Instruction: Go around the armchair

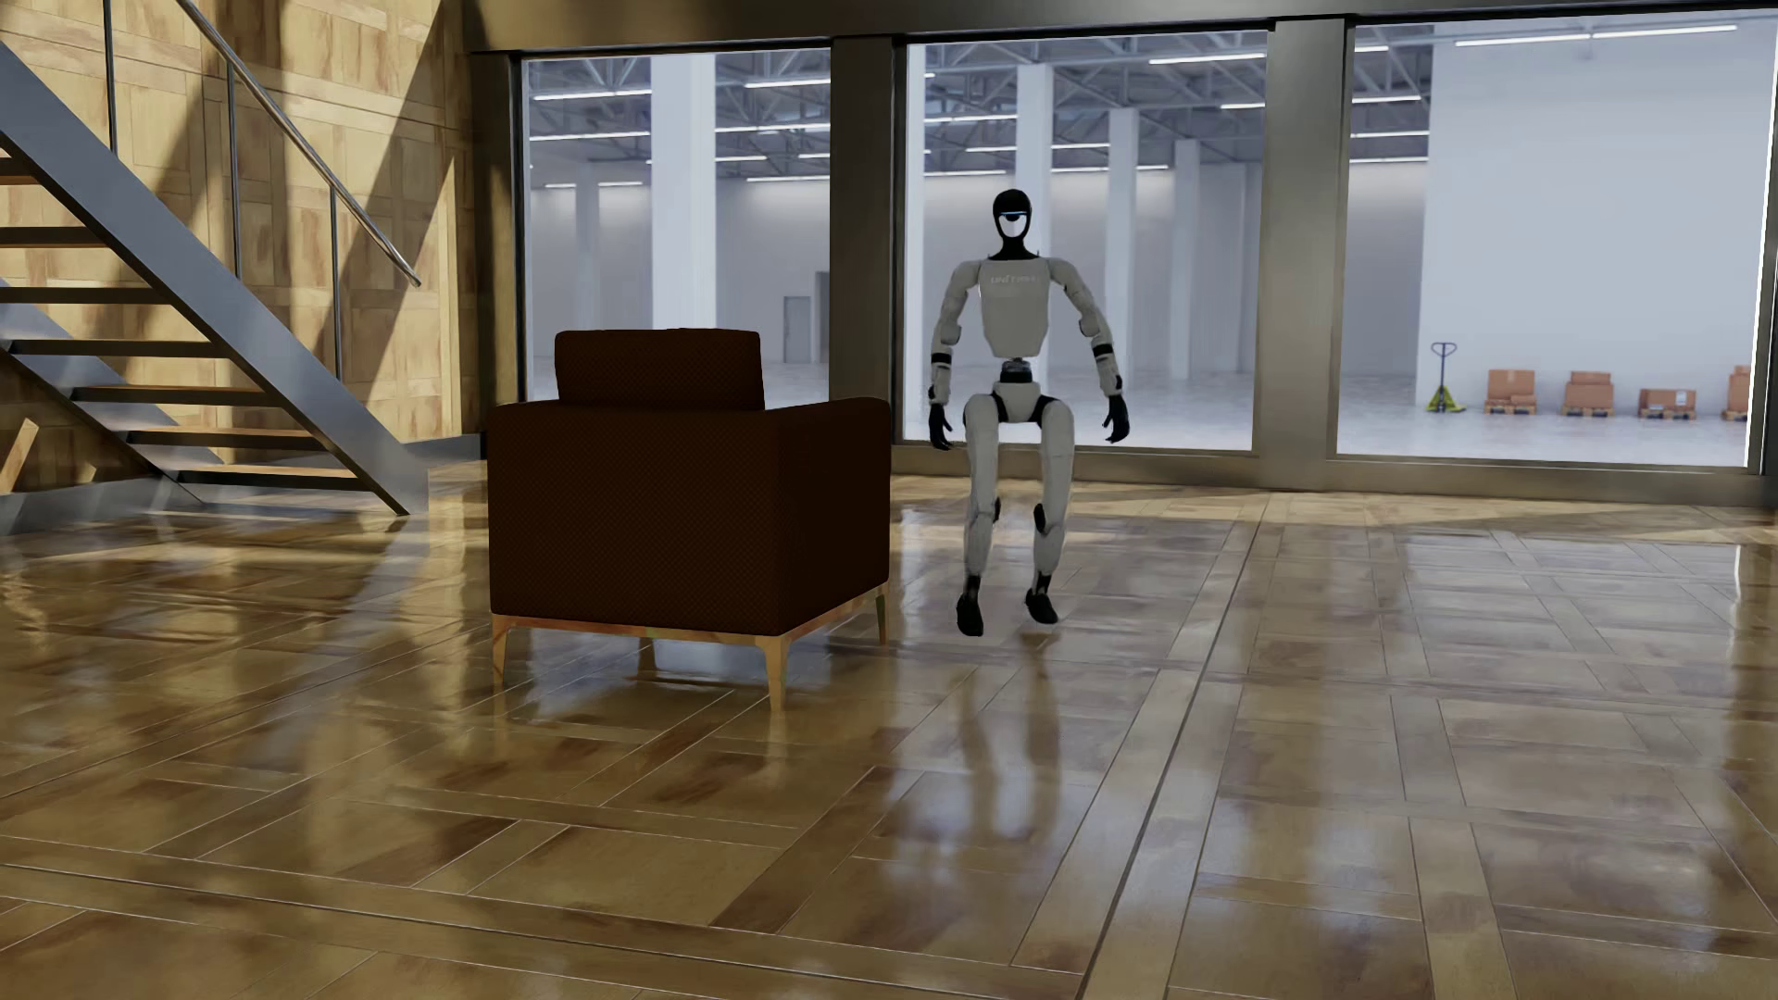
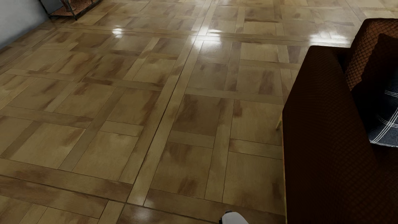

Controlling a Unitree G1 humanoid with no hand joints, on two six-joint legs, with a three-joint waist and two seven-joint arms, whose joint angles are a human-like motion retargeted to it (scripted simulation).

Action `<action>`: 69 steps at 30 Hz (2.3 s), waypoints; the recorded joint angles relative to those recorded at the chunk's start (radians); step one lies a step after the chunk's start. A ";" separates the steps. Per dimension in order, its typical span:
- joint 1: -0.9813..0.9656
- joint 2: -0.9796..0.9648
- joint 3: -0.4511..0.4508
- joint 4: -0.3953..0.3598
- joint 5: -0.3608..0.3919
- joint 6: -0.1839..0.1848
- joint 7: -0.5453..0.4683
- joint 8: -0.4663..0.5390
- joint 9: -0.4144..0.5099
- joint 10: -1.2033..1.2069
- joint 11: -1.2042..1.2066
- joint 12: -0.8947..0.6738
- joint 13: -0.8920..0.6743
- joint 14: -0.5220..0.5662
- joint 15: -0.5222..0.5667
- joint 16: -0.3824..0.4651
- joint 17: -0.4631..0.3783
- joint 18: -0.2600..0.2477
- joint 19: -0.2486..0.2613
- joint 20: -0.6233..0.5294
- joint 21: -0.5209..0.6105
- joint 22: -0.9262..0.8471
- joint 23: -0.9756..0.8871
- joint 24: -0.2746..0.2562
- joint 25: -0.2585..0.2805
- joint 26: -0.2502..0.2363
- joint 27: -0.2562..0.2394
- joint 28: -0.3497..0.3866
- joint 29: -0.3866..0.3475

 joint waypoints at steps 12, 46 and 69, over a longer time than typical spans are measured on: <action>-0.048 0.250 0.049 0.084 0.077 0.072 0.000 0.000 -0.058 0.369 -0.408 0.038 -0.025 0.655 0.051 -0.130 -0.057 0.000 0.000 0.000 0.046 -0.205 0.160 0.000 0.000 0.000 0.000 0.000 0.000; -0.394 0.421 0.213 -0.067 -0.022 -0.011 0.000 0.000 0.012 0.094 0.226 -0.056 -0.117 0.360 -0.045 -0.009 -0.053 0.000 0.000 0.120 -0.100 -0.168 0.003 0.000 0.000 0.000 0.000 0.000 0.000; -0.154 0.488 0.246 -0.065 0.020 -0.078 0.000 0.000 -0.095 -0.038 -0.491 0.056 -0.078 0.069 -0.071 -0.160 0.003 0.000 0.000 -0.027 0.001 0.113 0.133 0.000 0.000 0.000 0.000 0.000 0.000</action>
